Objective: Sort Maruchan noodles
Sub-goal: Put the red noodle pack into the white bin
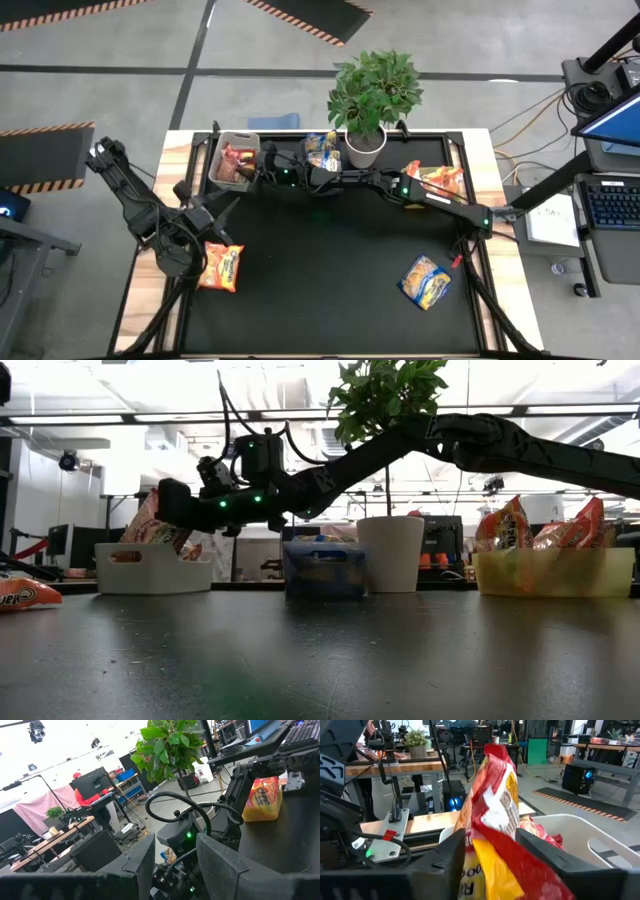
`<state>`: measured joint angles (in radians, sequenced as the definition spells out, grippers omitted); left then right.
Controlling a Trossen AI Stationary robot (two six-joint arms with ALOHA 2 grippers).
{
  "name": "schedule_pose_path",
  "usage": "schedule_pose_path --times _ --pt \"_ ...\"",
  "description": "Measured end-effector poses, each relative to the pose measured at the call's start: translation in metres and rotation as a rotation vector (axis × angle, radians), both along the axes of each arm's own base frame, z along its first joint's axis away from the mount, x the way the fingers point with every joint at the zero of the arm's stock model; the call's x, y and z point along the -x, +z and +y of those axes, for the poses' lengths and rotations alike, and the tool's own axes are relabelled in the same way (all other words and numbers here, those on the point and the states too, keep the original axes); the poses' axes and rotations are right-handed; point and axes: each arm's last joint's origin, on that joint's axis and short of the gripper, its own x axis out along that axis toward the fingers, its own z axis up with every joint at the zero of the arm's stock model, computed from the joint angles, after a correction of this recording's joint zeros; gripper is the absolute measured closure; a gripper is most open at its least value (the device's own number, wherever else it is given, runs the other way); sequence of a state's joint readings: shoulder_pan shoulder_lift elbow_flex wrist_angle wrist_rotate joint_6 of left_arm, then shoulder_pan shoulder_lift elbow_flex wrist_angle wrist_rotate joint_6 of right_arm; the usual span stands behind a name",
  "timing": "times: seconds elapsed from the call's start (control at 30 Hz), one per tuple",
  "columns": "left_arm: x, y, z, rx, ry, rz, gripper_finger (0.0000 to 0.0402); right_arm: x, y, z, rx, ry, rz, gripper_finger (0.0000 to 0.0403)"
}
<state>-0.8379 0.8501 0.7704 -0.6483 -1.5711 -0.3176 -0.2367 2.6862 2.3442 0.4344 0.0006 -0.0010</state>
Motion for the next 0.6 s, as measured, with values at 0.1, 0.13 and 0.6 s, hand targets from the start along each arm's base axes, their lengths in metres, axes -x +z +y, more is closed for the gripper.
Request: schedule_pose_path --times 0.1,0.13,0.6 --pt "0.000 0.000 0.000 0.001 0.000 -0.001 0.0274 0.000 0.005 0.000 0.002 0.001 0.001 0.0217" --pt "0.000 0.000 0.000 0.001 0.000 -0.001 0.0274 0.001 0.007 0.000 0.006 0.000 0.003 0.0210" --pt "0.000 0.000 0.000 0.004 0.000 -0.003 0.0274 0.018 0.090 0.026 0.065 0.093 0.167 0.0173"
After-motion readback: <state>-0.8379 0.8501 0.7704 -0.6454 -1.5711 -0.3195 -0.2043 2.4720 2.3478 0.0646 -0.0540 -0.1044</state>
